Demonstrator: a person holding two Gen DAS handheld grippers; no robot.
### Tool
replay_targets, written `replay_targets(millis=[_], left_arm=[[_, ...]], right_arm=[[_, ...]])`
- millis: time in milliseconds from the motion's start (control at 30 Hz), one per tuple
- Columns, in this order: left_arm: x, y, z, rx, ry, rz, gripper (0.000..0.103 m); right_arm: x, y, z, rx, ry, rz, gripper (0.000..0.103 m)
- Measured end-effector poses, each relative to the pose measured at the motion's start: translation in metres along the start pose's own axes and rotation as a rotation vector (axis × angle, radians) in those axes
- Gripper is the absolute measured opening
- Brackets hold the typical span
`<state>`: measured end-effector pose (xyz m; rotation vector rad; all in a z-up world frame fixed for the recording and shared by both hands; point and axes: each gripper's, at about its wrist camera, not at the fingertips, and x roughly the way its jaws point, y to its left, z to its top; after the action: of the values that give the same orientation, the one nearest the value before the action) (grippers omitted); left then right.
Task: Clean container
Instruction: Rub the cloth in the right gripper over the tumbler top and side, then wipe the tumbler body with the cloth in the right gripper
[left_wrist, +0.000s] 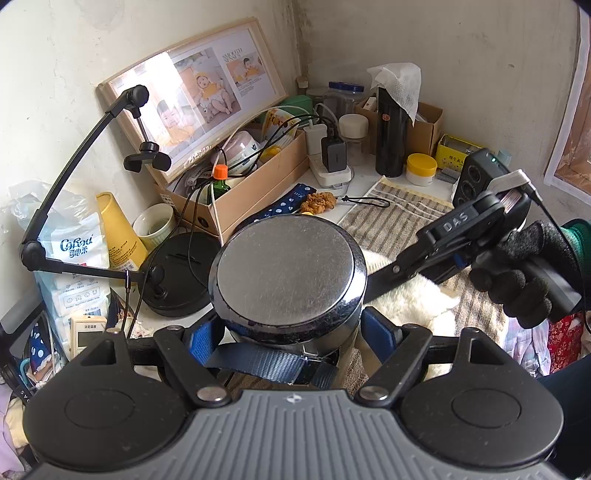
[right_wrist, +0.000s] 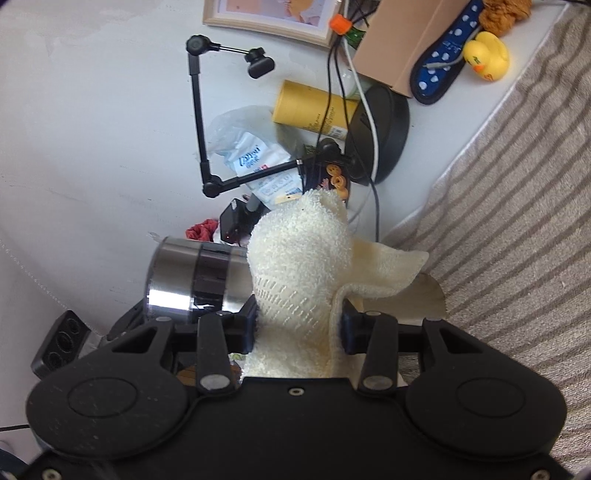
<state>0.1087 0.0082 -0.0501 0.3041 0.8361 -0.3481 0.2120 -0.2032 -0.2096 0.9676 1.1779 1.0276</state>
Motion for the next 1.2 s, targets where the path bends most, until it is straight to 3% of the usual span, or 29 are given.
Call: replay_targets(millis=[500, 633, 833, 933, 1000, 1100, 1200], left_arm=[[0.0, -0.003, 0.0, 0.006, 0.006, 0.008, 0.08], [0.0, -0.005, -0.002, 0.116, 0.022, 0.003, 0.079], [0.001, 0.012, 0.0, 0.227, 0.021, -0.093, 0.078], [-0.004, 0.011, 0.004, 0.145, 0.023, -0.079, 0.079], [-0.008, 0.01, 0.008, 0.008, 0.016, -0.05, 0.082], [-0.011, 0.006, 0.013, -0.187, -0.007, 0.017, 0.083], [-0.008, -0.005, 0.012, -0.282, -0.043, 0.102, 0.083]], right_arm=[[0.018, -0.041, -0.004, 0.061, 0.062, -0.126, 0.041], [0.023, -0.049, -0.005, 0.071, 0.085, -0.173, 0.041], [0.028, -0.051, -0.009, 0.071, 0.095, -0.208, 0.041], [0.027, -0.045, -0.012, 0.051, 0.086, -0.215, 0.041], [0.025, -0.043, -0.014, 0.045, 0.079, -0.211, 0.041], [0.023, -0.04, -0.017, 0.04, 0.073, -0.204, 0.041], [0.022, -0.037, -0.019, 0.037, 0.072, -0.2, 0.041]])
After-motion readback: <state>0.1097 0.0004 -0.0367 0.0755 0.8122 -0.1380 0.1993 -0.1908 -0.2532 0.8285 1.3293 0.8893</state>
